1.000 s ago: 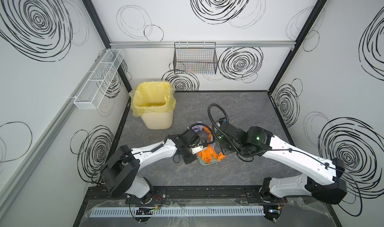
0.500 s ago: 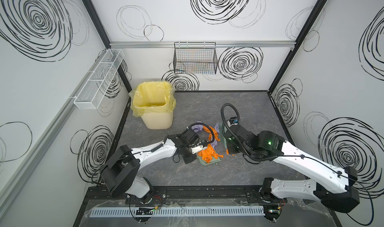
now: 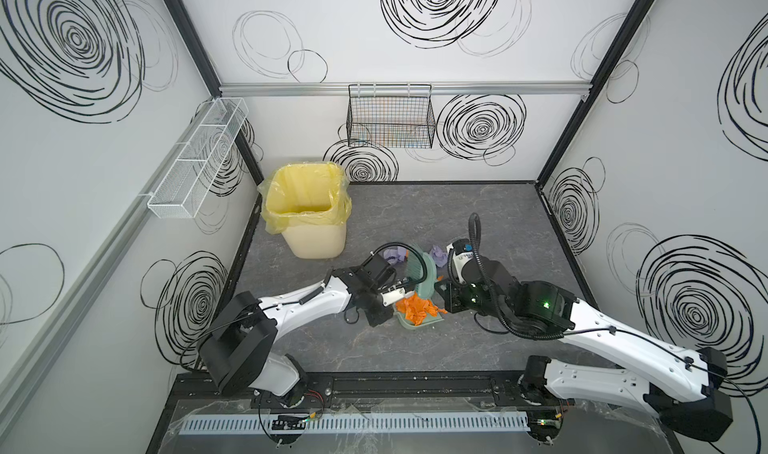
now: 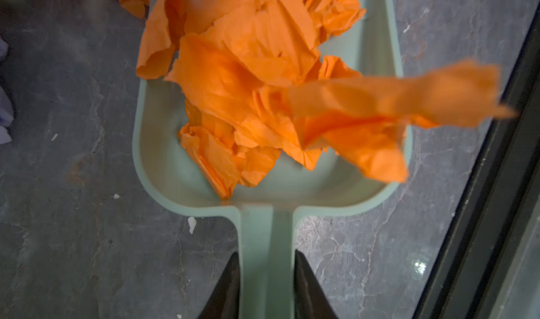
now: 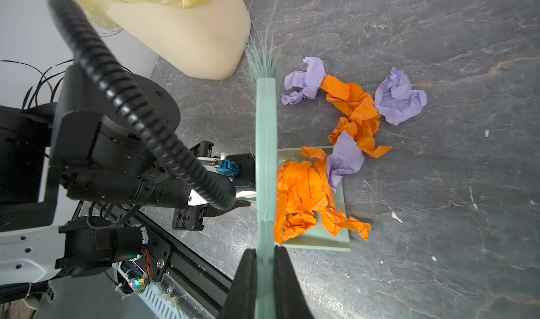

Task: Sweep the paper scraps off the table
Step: 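Sweep the orange scraps with the right gripper's brush into the dustpan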

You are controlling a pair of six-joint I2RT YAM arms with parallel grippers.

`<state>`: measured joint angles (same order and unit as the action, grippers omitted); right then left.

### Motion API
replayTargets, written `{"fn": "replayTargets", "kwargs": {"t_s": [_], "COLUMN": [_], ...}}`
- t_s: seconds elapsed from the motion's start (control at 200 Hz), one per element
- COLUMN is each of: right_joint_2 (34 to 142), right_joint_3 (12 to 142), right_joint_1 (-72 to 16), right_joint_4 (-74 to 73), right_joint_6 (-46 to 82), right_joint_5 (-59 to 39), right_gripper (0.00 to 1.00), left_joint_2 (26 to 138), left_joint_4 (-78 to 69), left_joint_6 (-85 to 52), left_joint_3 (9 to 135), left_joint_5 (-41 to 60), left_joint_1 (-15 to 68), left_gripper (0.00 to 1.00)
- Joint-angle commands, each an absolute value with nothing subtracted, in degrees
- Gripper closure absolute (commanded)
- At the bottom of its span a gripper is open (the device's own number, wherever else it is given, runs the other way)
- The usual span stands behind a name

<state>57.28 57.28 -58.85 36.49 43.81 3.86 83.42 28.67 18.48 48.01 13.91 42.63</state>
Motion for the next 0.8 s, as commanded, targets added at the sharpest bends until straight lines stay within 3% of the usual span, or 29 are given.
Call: {"fn": "replayTargets", "kwargs": {"t_s": [0.0, 0.385, 0.795], "right_joint_2": [57.5, 58.0, 49.4], "right_joint_3": [54.9, 53.8, 48.7], "right_joint_1": [-58.8, -59.2, -62.2], "right_joint_4": [30.6, 33.7, 42.1], "right_joint_6": [45.0, 44.9, 50.8], "right_joint_5": [5.3, 7.6, 11.2], "right_gripper": [1.0, 1.0, 1.0], "left_joint_2": [81.3, 79.1, 79.1], "left_joint_4": [28.9, 29.2, 28.8], "left_joint_6": [18.0, 18.3, 18.3], "left_joint_3": [48.6, 48.5, 49.0], "left_joint_5": [17.3, 20.4, 22.5], "left_joint_1": [41.5, 37.3, 33.2], "left_gripper": [1.0, 1.0, 1.0]}}
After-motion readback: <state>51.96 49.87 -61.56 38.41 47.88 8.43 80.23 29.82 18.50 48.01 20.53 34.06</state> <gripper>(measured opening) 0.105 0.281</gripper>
